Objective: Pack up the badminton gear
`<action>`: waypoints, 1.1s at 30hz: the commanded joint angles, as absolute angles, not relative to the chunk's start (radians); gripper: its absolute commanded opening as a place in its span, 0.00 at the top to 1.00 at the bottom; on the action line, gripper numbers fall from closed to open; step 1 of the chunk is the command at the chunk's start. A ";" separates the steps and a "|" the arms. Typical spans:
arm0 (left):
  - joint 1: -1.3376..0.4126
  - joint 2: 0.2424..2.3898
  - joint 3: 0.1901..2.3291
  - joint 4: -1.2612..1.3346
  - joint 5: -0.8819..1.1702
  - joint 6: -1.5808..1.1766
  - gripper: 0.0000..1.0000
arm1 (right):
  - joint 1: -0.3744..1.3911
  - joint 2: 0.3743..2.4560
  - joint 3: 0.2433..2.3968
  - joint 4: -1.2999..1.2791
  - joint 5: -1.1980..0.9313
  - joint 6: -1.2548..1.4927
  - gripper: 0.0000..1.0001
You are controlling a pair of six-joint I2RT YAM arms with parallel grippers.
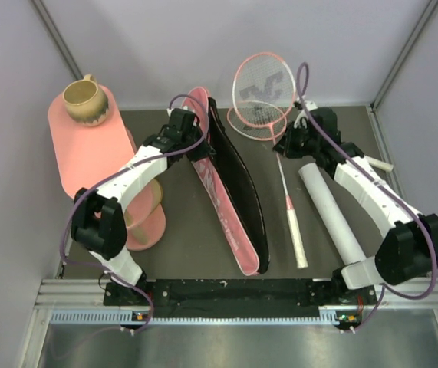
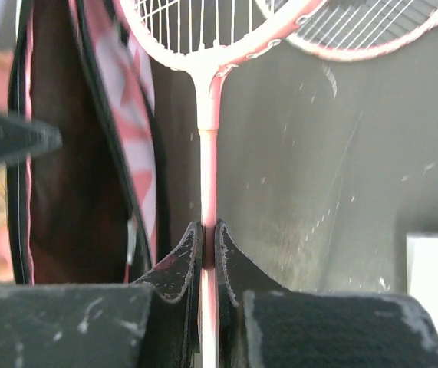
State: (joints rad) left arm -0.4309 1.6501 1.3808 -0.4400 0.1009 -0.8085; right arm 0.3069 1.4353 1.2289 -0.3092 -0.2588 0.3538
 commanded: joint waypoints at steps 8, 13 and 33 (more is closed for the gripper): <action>-0.380 1.713 1.470 -0.354 0.077 -0.825 1.00 | 0.541 1.293 1.163 -0.618 -0.112 0.176 1.00; -0.367 1.710 1.465 -0.342 0.095 -0.830 1.00 | 0.609 1.308 1.138 -0.638 -0.103 0.181 1.00; -0.362 1.667 1.388 -0.232 0.267 -0.718 1.00 | 0.696 1.431 1.256 -0.718 -0.146 0.178 1.00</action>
